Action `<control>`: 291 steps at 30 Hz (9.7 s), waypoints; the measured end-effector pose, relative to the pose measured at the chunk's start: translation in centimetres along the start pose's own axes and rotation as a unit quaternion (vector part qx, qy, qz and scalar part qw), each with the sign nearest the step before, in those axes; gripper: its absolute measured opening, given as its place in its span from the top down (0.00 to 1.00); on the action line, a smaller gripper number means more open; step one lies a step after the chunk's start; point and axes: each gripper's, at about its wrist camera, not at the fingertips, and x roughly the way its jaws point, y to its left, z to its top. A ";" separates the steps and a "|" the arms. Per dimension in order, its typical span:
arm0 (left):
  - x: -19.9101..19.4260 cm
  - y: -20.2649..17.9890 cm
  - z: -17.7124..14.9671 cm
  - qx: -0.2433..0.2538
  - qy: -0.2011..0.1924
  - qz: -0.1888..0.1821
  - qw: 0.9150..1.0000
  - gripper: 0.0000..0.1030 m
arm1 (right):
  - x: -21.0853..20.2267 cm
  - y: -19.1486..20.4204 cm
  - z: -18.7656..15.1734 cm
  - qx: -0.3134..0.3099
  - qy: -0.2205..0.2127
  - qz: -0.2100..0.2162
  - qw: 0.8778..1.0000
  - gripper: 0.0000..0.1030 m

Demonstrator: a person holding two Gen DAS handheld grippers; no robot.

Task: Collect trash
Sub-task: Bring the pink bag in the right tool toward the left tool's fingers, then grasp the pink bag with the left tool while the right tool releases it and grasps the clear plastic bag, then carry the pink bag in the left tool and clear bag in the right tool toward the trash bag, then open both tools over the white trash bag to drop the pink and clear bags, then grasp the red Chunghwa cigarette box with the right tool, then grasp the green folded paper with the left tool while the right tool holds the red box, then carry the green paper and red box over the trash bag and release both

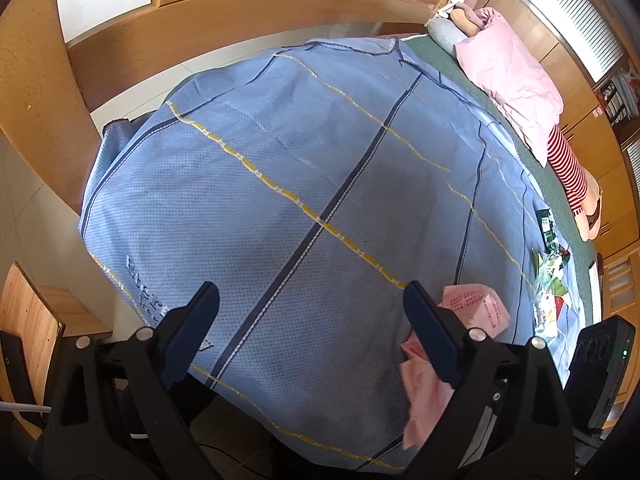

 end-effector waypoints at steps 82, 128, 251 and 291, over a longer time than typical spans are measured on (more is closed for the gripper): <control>3.8 -9.5 -4.0 0.184 0.047 -0.103 0.976 0.64 | -11.7 -9.8 1.7 0.020 -0.152 -0.234 0.960 0.97; -17.9 -13.5 -17.9 0.350 -0.155 -0.142 0.913 0.66 | -27.6 -4.2 -20.3 -0.013 -0.264 -0.237 0.935 0.95; 7.1 -13.3 -5.4 0.283 0.008 -0.037 0.958 0.81 | -13.9 -5.4 -5.7 -0.014 -0.127 -0.192 0.973 0.46; -22.2 -18.4 -27.2 0.468 -0.198 -0.168 0.845 0.90 | -28.2 -8.2 -32.7 0.090 -0.240 -0.267 0.929 0.30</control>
